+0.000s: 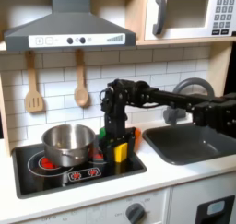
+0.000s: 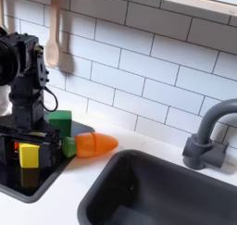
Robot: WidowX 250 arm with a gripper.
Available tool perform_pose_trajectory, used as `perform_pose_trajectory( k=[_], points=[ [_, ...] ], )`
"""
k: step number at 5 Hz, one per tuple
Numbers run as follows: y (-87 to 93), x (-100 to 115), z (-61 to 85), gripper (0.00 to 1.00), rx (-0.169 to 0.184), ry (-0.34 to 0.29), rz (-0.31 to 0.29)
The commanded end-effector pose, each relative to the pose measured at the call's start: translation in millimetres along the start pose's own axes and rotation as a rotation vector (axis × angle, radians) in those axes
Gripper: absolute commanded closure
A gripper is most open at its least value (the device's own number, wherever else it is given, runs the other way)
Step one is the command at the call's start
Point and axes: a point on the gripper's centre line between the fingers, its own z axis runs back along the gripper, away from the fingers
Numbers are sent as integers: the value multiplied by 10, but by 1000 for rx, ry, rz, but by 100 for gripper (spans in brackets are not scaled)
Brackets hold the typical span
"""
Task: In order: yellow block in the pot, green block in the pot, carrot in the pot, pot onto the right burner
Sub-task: 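Put the yellow block in the pot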
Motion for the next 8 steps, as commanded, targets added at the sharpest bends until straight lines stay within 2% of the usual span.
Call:
perform_pose_trajectory(
  k=[1,2,3,5,7,8],
  points=[
    [-44,9,237,100,-25,-64,-7],
    [-16,-19,559,100,-51,-110,14],
    [54,8,982,100,-56,-208,47],
    [425,155,1223,100,-45,-231,153],
    [855,329,1068,100,-48,-176,227],
    [955,394,961,100,-53,-143,239]
  ],
)
